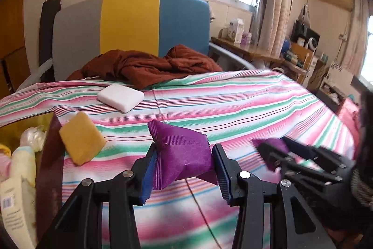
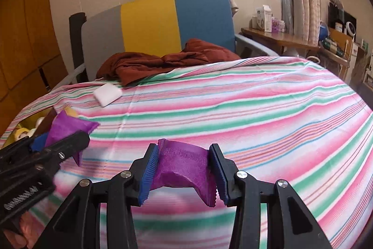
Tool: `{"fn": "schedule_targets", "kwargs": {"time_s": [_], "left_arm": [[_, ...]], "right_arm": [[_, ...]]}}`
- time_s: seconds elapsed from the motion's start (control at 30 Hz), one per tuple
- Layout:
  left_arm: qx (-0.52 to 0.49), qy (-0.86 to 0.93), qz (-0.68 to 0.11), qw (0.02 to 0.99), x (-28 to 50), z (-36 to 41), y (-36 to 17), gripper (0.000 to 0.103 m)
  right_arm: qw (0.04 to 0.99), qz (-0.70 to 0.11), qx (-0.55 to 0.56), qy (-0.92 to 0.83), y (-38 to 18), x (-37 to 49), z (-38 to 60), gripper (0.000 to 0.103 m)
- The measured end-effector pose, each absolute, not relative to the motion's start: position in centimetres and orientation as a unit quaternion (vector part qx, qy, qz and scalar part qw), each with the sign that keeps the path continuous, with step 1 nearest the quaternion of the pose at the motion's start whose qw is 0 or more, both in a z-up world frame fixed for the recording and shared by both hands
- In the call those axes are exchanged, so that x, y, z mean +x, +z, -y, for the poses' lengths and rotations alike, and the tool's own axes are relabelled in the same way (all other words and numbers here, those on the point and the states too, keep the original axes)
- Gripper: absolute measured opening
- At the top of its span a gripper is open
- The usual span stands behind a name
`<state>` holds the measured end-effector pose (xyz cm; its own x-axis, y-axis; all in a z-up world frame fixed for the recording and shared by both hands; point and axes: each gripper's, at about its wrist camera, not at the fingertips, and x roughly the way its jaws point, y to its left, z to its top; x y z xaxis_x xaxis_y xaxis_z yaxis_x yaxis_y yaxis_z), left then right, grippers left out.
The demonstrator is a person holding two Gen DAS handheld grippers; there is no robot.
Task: Organize objects
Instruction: 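Carry both purple candies over the gold tray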
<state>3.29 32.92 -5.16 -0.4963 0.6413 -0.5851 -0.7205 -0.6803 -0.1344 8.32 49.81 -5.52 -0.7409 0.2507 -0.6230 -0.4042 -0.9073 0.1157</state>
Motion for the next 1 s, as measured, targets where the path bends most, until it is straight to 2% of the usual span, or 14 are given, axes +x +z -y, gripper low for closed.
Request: {"fn": "schedule_targets", "kwargs": {"time_s": [0.27,0.53,1.0], "left_arm": [[-0.301,0.866,-0.015,0.399,4.7,-27.3,-2.4,0.047],[-0.298,0.881,0.032,0.365,4.1,-20.5,-0.6,0.047],[-0.328,0.905,0.109,0.247,-2.0,-8.4,-2.0,0.047]], "right_arm": [[0.135,-0.128,-0.317,0.930,-4.3,9.4,-46.3,0.045],[0.051,-0.100,-0.311,0.944,-1.8,8.4,-40.3,0.045],[-0.118,-0.063,-0.327,0.935,0.5,6.6,-28.7,0.045]]}}
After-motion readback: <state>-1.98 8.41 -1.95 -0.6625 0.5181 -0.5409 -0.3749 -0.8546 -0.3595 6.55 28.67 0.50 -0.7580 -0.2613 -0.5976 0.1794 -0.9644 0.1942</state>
